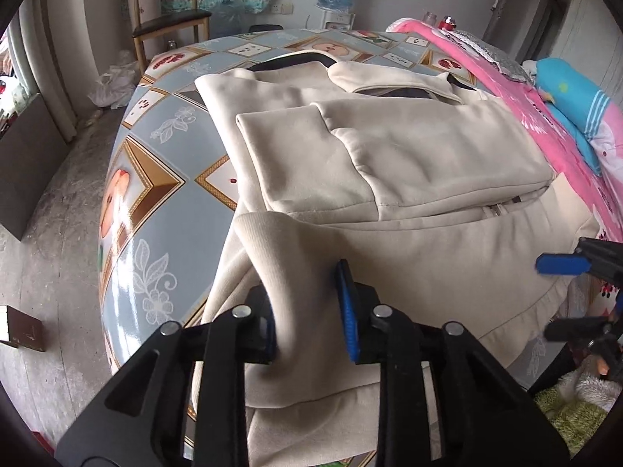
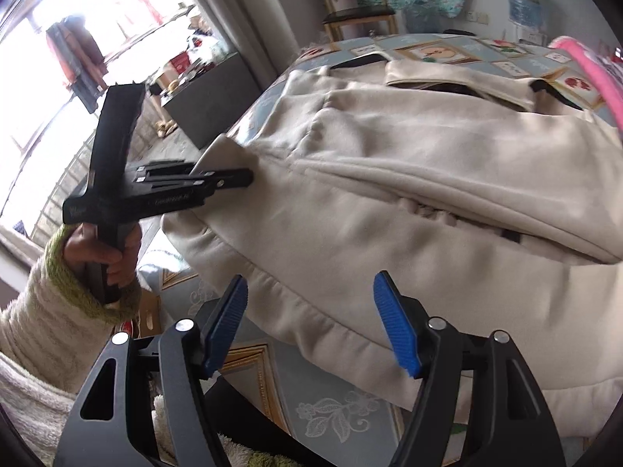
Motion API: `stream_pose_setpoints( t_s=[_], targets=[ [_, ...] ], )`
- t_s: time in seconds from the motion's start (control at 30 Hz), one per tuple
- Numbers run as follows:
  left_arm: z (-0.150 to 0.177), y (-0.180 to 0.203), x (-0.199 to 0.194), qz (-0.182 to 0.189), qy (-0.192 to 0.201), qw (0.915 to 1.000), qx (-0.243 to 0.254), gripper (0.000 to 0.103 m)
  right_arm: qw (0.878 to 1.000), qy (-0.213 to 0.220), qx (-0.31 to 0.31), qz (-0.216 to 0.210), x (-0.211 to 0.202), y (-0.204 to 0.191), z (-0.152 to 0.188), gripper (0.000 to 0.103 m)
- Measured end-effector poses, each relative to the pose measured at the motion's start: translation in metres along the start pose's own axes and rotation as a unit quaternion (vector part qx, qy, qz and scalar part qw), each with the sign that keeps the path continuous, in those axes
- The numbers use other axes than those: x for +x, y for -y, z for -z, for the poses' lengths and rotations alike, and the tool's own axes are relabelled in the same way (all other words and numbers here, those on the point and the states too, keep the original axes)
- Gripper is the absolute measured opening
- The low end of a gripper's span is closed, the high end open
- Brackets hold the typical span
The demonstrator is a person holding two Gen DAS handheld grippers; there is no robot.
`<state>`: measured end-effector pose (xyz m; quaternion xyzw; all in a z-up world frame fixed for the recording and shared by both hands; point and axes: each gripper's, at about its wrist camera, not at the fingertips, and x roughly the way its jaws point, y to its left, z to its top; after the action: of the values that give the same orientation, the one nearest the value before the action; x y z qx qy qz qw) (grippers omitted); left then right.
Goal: Fold large clothes
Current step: 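Grasp the jacket hem edge with the left tool and lift it, then grasp the jacket hem edge with the right tool while the left tool holds its hem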
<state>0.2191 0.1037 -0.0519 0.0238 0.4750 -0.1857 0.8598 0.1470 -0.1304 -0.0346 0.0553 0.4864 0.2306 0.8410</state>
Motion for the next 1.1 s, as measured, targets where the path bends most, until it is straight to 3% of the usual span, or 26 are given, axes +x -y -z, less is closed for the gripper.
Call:
stream_pose_setpoints(
  t_s=[0.13, 0.6, 0.73, 0.9, 1.1],
  targets=[
    [0.000, 0.007, -0.001, -0.029, 0.004, 0.9996, -0.005, 0.020, 0.999, 0.024, 0.032, 0.036, -0.015, 0.019, 0.001, 0.078],
    [0.002, 0.026, 0.000, -0.094, 0.004, 0.9953, 0.025, 0.020, 0.976, 0.084, 0.129, 0.155, -0.099, 0.121, 0.020, 0.079],
    [0.001, 0.024, -0.001, -0.092, 0.003, 0.9956, 0.015, 0.020, 0.972, 0.091, 0.149, 0.159, -0.125, 0.160, 0.019, 0.079],
    [0.001, 0.025, 0.000, -0.098, 0.003, 0.9950, 0.016, 0.020, 0.977, 0.069, 0.160, 0.124, -0.122, 0.194, 0.017, 0.078],
    [0.002, 0.026, 0.000, -0.103, 0.002, 0.9947, 0.008, 0.020, 0.982, 0.026, 0.130, 0.133, -0.088, 0.201, 0.013, 0.063]
  ],
)
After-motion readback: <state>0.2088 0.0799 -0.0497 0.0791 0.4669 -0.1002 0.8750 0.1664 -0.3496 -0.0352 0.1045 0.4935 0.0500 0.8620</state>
